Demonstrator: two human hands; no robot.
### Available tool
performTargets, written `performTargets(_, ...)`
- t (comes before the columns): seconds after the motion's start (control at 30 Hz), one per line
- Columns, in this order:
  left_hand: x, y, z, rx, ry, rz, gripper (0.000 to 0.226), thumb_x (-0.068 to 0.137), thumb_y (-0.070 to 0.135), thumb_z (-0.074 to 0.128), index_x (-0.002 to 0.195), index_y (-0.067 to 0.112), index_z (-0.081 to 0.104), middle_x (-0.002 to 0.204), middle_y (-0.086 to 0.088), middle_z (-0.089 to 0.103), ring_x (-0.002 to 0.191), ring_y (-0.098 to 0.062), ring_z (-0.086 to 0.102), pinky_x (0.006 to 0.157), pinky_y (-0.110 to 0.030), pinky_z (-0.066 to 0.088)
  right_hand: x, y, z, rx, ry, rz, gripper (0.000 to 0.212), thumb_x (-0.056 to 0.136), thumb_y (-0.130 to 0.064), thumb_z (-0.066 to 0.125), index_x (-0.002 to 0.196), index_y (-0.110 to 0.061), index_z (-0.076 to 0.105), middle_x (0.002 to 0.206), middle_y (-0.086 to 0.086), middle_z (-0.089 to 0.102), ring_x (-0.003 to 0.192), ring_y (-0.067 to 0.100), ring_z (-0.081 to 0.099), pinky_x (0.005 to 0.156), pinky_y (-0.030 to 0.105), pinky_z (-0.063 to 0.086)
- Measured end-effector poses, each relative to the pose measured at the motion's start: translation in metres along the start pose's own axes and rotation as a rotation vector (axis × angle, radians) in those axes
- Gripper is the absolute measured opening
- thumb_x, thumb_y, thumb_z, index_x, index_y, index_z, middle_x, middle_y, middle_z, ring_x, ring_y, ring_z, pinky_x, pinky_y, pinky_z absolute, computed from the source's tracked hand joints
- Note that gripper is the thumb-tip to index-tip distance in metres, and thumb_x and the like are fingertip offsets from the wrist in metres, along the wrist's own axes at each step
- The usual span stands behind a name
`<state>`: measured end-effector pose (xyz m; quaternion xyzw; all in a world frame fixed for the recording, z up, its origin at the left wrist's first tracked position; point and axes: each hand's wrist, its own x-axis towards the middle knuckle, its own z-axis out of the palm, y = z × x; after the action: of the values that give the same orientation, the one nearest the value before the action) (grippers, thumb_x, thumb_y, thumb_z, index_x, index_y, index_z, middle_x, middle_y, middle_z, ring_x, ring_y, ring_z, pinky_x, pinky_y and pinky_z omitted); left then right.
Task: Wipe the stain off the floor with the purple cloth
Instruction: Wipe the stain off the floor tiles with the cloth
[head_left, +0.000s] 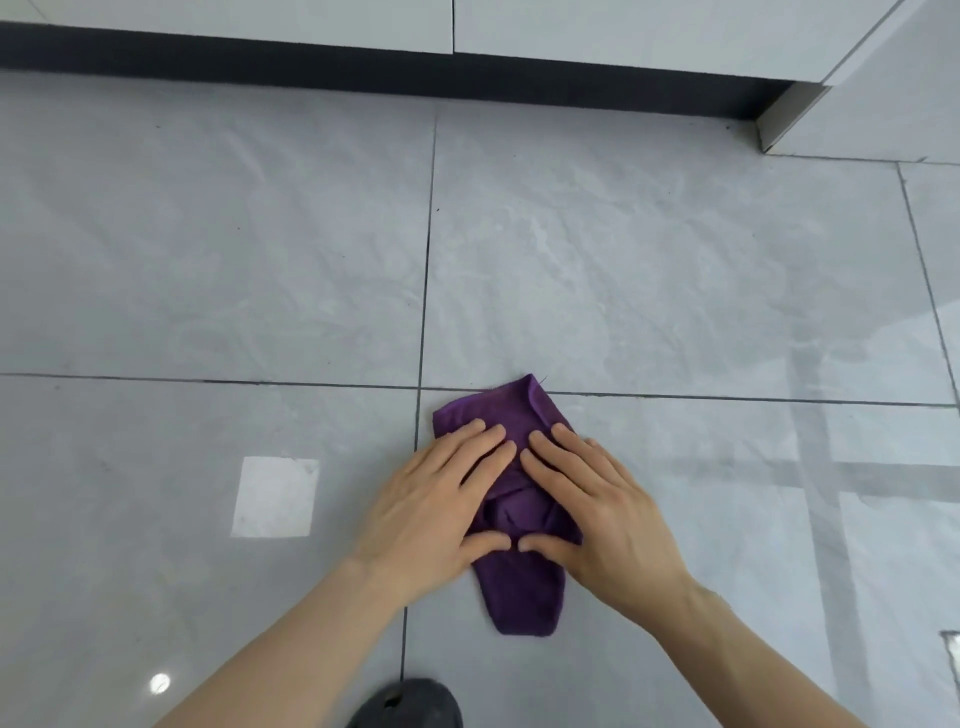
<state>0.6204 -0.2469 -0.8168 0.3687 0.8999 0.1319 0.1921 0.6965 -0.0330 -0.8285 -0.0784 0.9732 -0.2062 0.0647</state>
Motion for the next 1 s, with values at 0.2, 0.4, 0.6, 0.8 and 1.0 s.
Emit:
performTargets(0.2, -0.002, 0.017, -0.001, 0.048, 0.150, -0.086, 0.055, 0.063, 0.019, 0.086, 0.116, 0.023, 0.071, 0.106, 0.008, 0.072, 0.097, -0.020, 0.069, 0.072, -0.033, 0.061, 0.006, -0.022, 0.002, -0.016, 0.138, 0.035, 0.054, 0.064, -0.004, 0.086, 0.117, -0.015, 0.076, 0.111, -0.004, 0.078, 0.106, 0.026, 0.072, 0.086, 0.034, 0.061)
performTargets(0.4, -0.014, 0.034, 0.009, 0.049, 0.094, -0.139, 0.047, 0.053, 0.018, 0.088, 0.096, 0.022, 0.068, 0.083, 0.003, 0.065, 0.072, -0.019, 0.066, 0.047, -0.029, 0.053, -0.010, -0.036, 0.001, -0.049, 0.044, 0.056, 0.045, 0.056, 0.004, 0.074, 0.096, -0.016, 0.072, 0.081, -0.003, 0.069, 0.071, 0.023, 0.063, 0.054, 0.035, 0.054)
performTargets(0.6, -0.013, 0.024, 0.004, -0.376, -0.128, -0.219, 0.043, 0.075, 0.029, 0.069, 0.111, 0.038, 0.048, 0.100, 0.014, 0.068, 0.091, -0.014, 0.063, 0.078, -0.033, 0.052, -0.004, -0.031, -0.029, 0.332, -0.342, 0.309, 0.030, 0.075, -0.012, 0.067, 0.102, -0.025, 0.063, 0.087, -0.007, 0.072, 0.076, 0.021, 0.063, 0.071, 0.038, 0.054)
performTargets(0.8, -0.006, 0.013, -0.010, -0.689, -0.092, -0.399, 0.057, 0.077, 0.042, 0.077, 0.115, 0.041, 0.034, 0.117, 0.019, 0.059, 0.098, -0.006, 0.064, 0.088, -0.029, 0.050, 0.009, -0.012, -0.057, 0.687, -0.319, 0.753, 0.036, 0.077, -0.035, 0.085, 0.099, -0.023, 0.060, 0.086, 0.003, 0.076, 0.061, 0.018, 0.072, 0.051, 0.029, 0.051)
performTargets(1.0, -0.001, 0.004, -0.016, -0.233, 0.210, -0.268, 0.038, 0.090, 0.049, 0.059, 0.122, 0.033, 0.047, 0.128, 0.012, 0.054, 0.104, -0.016, 0.062, 0.090, -0.034, 0.049, 0.003, -0.042, -0.021, 0.019, 0.206, 0.334, 0.065, 0.088, -0.062, 0.061, 0.141, -0.026, 0.052, 0.144, 0.003, 0.055, 0.139, 0.028, 0.047, 0.112, 0.046, 0.040)
